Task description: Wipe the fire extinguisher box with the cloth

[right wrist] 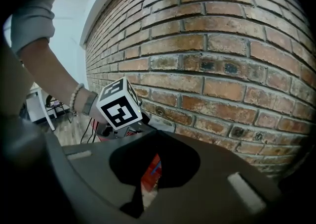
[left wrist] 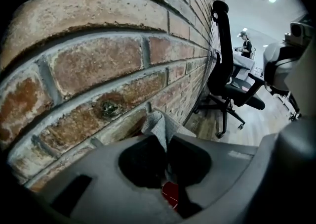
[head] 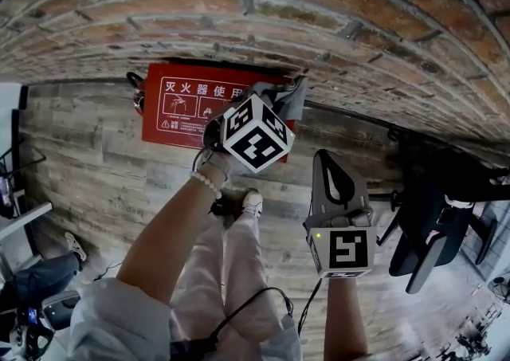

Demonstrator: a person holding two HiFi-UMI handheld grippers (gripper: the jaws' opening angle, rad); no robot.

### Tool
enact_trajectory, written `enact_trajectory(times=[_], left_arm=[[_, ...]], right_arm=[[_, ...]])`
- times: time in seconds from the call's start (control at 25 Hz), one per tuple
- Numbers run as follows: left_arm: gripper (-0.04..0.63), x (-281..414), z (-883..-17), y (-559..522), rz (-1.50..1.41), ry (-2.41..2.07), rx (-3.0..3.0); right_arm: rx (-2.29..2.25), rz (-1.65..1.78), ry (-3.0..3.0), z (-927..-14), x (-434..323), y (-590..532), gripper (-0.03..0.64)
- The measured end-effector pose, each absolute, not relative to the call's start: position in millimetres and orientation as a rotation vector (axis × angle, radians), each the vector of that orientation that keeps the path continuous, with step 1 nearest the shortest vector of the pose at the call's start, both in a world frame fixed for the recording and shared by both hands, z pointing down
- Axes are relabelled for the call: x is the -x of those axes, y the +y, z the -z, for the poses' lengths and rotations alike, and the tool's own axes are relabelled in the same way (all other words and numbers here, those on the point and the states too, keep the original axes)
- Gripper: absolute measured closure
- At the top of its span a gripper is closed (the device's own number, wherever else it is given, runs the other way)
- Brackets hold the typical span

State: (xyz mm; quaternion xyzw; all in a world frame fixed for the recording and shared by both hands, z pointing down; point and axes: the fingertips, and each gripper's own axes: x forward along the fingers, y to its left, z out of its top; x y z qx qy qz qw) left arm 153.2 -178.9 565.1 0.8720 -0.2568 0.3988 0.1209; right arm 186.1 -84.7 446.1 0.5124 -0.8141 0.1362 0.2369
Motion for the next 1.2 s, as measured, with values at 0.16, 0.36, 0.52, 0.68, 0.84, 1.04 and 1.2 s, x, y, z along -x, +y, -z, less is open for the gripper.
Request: enact_trajectory(times=[0.16,0.36,0.52,0.68,0.84,1.04,1.2], left_arm=[[0.581,-152,-570,-179,-1.184,-0.742,-2.536],[0.581,-152,-572,-178,-1.193,-0.732,-2.531],[0.581,-148,-574,-179,-1.207,-0.733,-2.531],[0.581,-144,-576,-180,-1.210,-0.741,-2.524],[0.581,-139,-576,-181,-1.216,-0.749,-2.523],[0.581,-127,-577,-182,-1.219,-0.766,-2.507],[0.581,-115,-578,-185,-1.223,-0.779,-2.499]], right_arm=[[-1.386,-0.371,-2.236,-449,-183,-85,0.607],[-1.392,-0.376,-2.228,-450,-187,-86,0.607],[-1.373,-0.368,-2.231,-451,-184,-86,0.607],[-1.365,-0.366,-2.233,-452,-181,-85,0.607],[-1.356,-0.364,-2.234,-451,-177,-85,0.607],[-1.351,-0.360,-2.234,-450,-171,-85,0.607],[-1.340,-0.358,-2.231,-450,-163,-86,0.607]])
